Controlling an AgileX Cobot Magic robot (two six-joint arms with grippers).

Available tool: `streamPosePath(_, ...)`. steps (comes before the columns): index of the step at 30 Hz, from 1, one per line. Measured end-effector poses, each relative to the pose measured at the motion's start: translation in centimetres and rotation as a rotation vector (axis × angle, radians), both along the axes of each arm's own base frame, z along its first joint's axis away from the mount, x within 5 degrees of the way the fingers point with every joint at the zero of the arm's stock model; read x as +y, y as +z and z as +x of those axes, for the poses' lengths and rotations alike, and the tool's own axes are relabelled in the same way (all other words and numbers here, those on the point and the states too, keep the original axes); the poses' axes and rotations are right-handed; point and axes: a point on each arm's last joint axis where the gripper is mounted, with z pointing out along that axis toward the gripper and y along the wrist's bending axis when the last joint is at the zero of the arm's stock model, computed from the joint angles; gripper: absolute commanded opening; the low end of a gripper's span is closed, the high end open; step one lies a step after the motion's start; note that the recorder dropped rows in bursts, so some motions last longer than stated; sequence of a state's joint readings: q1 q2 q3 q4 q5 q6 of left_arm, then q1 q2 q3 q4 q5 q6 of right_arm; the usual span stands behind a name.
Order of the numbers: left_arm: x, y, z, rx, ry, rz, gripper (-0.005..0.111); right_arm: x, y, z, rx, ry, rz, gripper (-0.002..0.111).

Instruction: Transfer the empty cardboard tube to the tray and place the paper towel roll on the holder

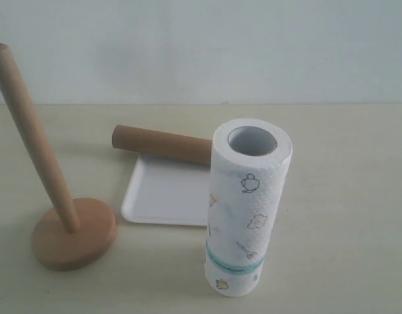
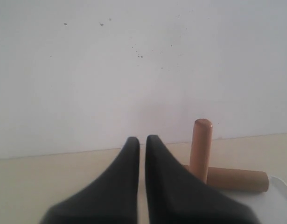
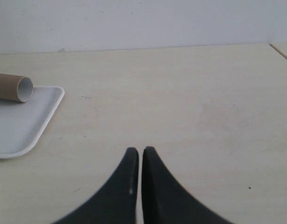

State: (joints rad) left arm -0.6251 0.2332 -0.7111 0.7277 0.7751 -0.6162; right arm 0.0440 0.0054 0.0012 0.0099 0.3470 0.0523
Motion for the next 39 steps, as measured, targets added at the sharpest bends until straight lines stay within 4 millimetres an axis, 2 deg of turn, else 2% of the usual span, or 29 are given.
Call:
streamPosePath(4, -0.8, -1.5, 0.1, 0.022, 0.065, -0.097, 0.004, 0.0, 0.0, 0.0, 0.0, 0.0, 0.0, 0.003)
streamPosePath(12, -2.0, -7.1, 0.7, 0.089, 0.185, -0.393, 0.004, 0.0, 0.0, 0.0, 0.0, 0.0, 0.0, 0.003)
streamPosePath(16, -2.1, -8.3, 1.1, 0.124, 0.217, -0.44, 0.004, 0.0, 0.0, 0.0, 0.0, 0.0, 0.0, 0.003)
streamPosePath(18, -2.1, -8.4, 1.2, 0.11, 0.21, -0.411, 0.004, 0.0, 0.0, 0.0, 0.0, 0.0, 0.0, 0.003)
streamPosePath(21, -2.2, -9.0, 1.5, 0.088, 0.179, -0.199, 0.004, 0.0, 0.0, 0.0, 0.0, 0.0, 0.0, 0.003)
streamPosePath(25, -2.6, -11.2, 2.2, 0.083, 0.113, 0.022, 0.004, 0.0, 0.0, 0.0, 0.0, 0.0, 0.0, 0.003)
streamPosePath(28, -2.9, -13.3, 2.7, 0.077, 0.089, 0.058, 0.004, 0.0, 0.0, 0.0, 0.0, 0.0, 0.0, 0.003)
streamPosePath(33, -3.0, -17.1, 3.1, 0.107, 0.081, 0.013, 0.004, 0.0, 0.0, 0.0, 0.0, 0.0, 0.0, 0.003)
streamPosePath(39, -3.0, -18.2, 3.1, 0.155, 0.087, -0.047, 0.004, 0.0, 0.0, 0.0, 0.0, 0.0, 0.0, 0.003)
